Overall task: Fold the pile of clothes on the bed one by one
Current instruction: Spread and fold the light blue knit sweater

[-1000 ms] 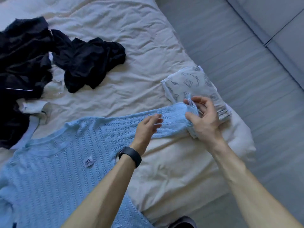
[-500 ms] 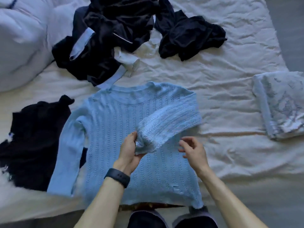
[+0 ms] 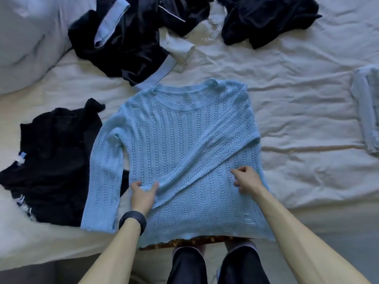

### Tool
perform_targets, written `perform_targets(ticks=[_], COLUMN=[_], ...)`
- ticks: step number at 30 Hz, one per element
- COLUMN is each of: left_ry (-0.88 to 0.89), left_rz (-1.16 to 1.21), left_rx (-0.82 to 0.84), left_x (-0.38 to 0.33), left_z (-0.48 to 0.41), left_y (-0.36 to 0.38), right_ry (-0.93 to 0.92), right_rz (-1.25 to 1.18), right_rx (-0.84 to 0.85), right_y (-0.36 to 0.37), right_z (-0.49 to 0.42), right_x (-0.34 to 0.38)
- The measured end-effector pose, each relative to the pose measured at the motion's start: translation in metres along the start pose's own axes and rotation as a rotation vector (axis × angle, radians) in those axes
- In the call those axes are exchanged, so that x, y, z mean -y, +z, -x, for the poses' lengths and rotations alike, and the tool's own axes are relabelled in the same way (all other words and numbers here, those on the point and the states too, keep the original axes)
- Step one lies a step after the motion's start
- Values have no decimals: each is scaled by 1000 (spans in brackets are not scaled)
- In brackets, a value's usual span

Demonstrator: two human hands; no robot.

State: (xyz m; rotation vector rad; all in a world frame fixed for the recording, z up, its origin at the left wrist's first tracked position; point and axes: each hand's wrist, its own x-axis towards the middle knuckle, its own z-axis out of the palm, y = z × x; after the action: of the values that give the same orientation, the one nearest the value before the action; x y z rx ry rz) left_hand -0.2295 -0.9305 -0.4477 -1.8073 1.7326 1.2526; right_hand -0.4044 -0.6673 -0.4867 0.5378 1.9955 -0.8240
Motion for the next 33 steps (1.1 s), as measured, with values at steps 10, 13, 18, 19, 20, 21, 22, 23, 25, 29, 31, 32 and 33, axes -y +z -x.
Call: perform_targets(ticks=[10, 13, 18, 19, 20, 21, 22, 23, 25, 29, 31, 32, 33], left_ry=[25, 93, 499, 594, 691, 770, 817, 831, 779, 729, 765, 811, 884], left_rz=[-479, -565, -506, -486, -477, -488, -504, -517, -554, -750, -801, -840, -928], left_rx=[-261, -309, -85, -16, 42, 93, 141, 188, 248, 233, 215, 178, 109], left_x=[-11, -44, -159, -185, -211, -236, -259, -280, -315, -355, -366, -369, -371], left_z=[3, 5, 1, 0, 0, 0, -1, -2, -8, -29, -36, -39, -41], left_y=[-5, 14, 89, 109, 130, 150, 169, 186, 210, 223, 223, 224, 225], right_ry=[31, -13, 99, 169, 246, 313, 366, 404, 457, 429, 357, 318, 281], right_rz=[-229, -382, -817, -909, -1012, -1115, -1207, -1283, -1390, -1492, -1437, -1385, -1332], right_rx=[27, -35, -149, -132, -102, -67, -33, -3, 40, 81, 85, 81, 76], right_y=[-29, -29, -32, -33, -35, -37, -39, -41, -44, -51, -50, -47, -43], right_z=[-3, -1, -21, -27, -33, -38, -43, -48, -55, -58, -56, -55, -53], right_x=[10, 27, 60, 66, 72, 77, 81, 83, 82, 72, 64, 59, 55])
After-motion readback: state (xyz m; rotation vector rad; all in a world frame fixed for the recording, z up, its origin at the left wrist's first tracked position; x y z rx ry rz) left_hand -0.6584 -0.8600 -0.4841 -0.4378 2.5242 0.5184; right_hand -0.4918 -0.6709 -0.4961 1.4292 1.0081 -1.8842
